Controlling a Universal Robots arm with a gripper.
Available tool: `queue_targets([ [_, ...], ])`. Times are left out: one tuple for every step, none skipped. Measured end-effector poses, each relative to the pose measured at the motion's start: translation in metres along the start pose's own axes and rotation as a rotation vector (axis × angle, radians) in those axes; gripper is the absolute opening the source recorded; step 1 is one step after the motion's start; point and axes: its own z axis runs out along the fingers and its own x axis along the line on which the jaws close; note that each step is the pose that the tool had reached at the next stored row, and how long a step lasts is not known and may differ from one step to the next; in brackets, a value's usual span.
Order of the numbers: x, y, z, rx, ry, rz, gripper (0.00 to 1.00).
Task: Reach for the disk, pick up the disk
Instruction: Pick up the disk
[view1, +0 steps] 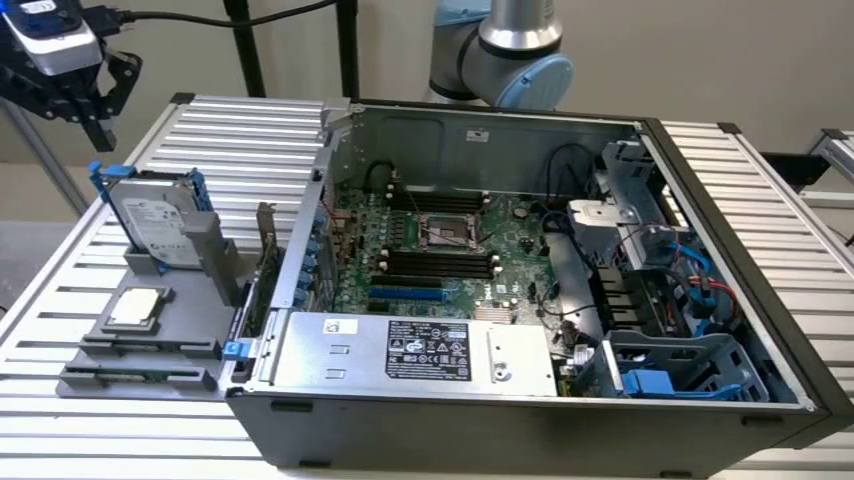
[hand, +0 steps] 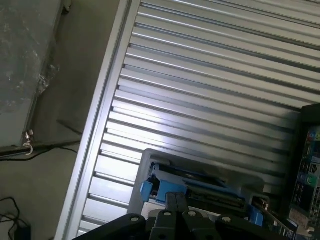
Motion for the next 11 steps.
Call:
queue_targets([
  [-0.0001, 0.0000, 0.0000, -0.0003, 0.0004, -0.013, 0.11],
  [-0.0001, 0.0000, 0.0000, -0.0004, 0.0011, -0.029, 0.11],
  [-0.0001, 0.0000, 0.0000, -0.0005, 0.0016, -0.044, 0.11],
  [-0.0001, 0.0000, 0.0000, -0.0005, 0.0024, -0.060, 0.11],
  [-0.0001, 0.0000, 0.0000, -0.0005, 0.0032, -0.078, 0.11],
  [-0.0001, 0.0000, 0.0000, -0.0005, 0.0039, -0.095, 0.11],
  [-0.0001, 0.0000, 0.0000, -0.0006, 0.0047, -0.114, 0.11],
  [-0.0001, 0.0000, 0.0000, -0.0006, 0.0055, -0.132, 0.11],
  [-0.0001, 0.0000, 0.0000, -0.0006, 0.0063, -0.150, 0.11],
  [-0.0001, 0.0000, 0.0000, -0.0007, 0.0070, -0.167, 0.11],
  [-0.0001, 0.0000, 0.0000, -0.0007, 0.0076, -0.184, 0.11],
])
